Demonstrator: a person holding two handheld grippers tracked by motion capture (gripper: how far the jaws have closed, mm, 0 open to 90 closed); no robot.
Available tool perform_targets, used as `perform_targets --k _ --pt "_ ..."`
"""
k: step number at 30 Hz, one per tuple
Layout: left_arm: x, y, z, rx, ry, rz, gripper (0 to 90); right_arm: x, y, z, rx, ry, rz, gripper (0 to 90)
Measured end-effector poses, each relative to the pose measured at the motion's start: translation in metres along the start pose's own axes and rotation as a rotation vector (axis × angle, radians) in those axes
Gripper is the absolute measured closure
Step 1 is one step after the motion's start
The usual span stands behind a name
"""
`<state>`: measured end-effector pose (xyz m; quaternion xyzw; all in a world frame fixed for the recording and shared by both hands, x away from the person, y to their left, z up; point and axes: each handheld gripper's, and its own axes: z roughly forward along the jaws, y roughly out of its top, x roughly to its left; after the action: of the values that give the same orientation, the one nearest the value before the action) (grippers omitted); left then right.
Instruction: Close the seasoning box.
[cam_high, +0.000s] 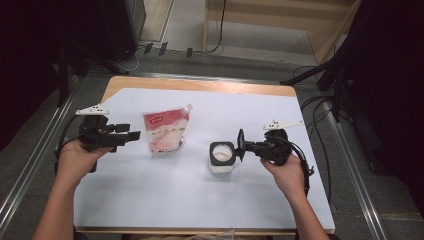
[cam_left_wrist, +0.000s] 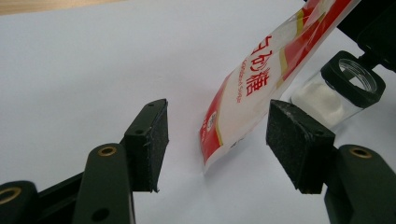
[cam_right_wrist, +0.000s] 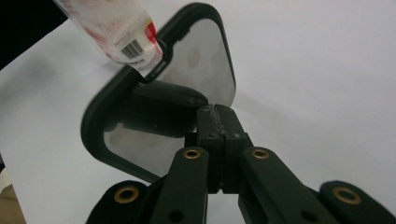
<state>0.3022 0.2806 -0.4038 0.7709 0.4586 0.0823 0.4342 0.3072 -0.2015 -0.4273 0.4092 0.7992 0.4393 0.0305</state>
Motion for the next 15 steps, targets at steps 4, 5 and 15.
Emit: perform_targets --k 4,5,15 --pt "0.000 0.000 0.001 0.002 0.005 0.010 39.7 0.003 0.000 0.004 0.006 0.001 -0.020 90.0" --pt "0.000 0.000 0.001 0.003 0.007 0.010 39.7 0.005 0.000 0.005 0.009 0.004 -0.018 90.0" --pt "0.002 -0.001 0.002 0.018 0.000 -0.003 40.2 0.011 0.002 0.010 0.012 0.012 -0.027 90.0"
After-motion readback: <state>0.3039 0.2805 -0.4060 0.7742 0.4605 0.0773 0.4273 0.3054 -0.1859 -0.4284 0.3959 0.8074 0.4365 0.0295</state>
